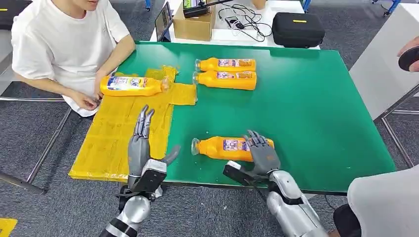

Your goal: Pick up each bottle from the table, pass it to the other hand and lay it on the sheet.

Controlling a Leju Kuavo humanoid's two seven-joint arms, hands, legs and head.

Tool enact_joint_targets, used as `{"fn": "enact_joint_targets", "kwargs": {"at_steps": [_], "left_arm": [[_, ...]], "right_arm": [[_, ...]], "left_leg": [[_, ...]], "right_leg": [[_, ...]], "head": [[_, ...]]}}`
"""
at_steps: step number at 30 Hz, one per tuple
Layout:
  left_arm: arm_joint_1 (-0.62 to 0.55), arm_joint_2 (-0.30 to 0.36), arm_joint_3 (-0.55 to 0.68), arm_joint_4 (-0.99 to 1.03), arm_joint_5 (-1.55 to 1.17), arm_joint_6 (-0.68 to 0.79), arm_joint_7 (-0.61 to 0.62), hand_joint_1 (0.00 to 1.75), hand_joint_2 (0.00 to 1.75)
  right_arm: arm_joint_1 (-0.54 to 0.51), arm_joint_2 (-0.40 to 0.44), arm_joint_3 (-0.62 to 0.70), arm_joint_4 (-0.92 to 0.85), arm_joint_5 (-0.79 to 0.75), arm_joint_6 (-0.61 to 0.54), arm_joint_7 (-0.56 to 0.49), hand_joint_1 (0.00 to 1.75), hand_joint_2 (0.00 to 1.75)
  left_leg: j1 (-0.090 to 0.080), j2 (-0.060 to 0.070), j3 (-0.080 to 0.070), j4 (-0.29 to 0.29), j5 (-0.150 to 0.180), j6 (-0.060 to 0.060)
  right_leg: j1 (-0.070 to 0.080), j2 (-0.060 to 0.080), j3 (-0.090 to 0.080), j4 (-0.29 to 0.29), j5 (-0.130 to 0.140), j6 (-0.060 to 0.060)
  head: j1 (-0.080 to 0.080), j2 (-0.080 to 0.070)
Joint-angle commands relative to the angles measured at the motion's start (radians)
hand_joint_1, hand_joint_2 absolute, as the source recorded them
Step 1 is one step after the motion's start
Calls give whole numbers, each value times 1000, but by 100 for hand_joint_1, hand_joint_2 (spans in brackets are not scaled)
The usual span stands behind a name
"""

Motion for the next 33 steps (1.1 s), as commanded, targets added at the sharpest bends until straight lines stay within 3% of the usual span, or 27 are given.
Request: {"fn": "enact_joint_targets", "kwargs": {"at_steps": [1,12,15,16,18,21,22,25,26,28,33], "left_arm": [[-26,17,-40,60,-90,18,47,0,175],[-36,9,-42,68,-65,-9,47,0,175],[-53,8,-49,97,-48,-28,41,0,175],[-56,7,-49,102,-44,-29,39,0,175],[-70,7,-58,119,-13,-53,24,0,175],[-72,7,-58,119,-13,-53,24,0,175],[-72,7,-58,119,-13,-53,24,0,175],[-95,8,-65,137,-4,-49,13,0,175],[-108,9,-72,151,8,-58,5,0,175],[-136,19,-89,184,33,-71,-14,0,175],[-144,28,-80,169,81,-71,-27,0,175]], "right_arm": [[-119,15,45,213,119,41,128,0,175],[-165,61,47,250,139,69,114,0,175],[-201,70,48,324,111,158,101,0,175],[-204,66,48,333,107,163,91,133,175],[-218,60,48,380,84,202,53,161,175],[-218,57,47,381,83,200,51,161,175],[-218,57,47,381,83,200,51,175,175],[-227,54,41,414,38,247,-13,175,175],[-224,36,63,405,10,279,-176,175,175],[-205,0,53,387,-85,324,-349,175,175],[-181,-17,70,312,-180,335,-420,175,175]], "left_leg": [[0,1,4,-1,-1,-1],[1,2,6,0,-2,-1],[1,1,4,-1,-1,-1],[1,1,6,-1,-1,-1],[1,0,6,-1,-1,-1],[1,-1,8,-1,-1,-1],[1,0,6,-1,0,-1],[1,-2,9,-2,-1,-1],[1,-2,7,-1,0,0],[1,-5,9,-2,0,-1],[1,-1,14,-3,-1,-1]], "right_leg": [[1,0,4,-1,-1,-2],[1,1,5,0,-1,-2],[1,0,4,-1,-1,-2],[1,0,5,-1,-2,-2],[1,-1,6,-1,-1,-2],[1,-3,7,-2,-2,-2],[1,-2,6,-1,-1,-2],[1,-4,9,-2,-2,-2],[1,-3,7,-1,-1,-1],[2,-6,11,-3,-2,-2],[2,-4,14,-3,-1,-3]], "head": [[0,0],[0,0],[0,0],[0,0],[0,0],[0,0],[0,0],[0,0],[0,0],[0,0],[0,0]]}}
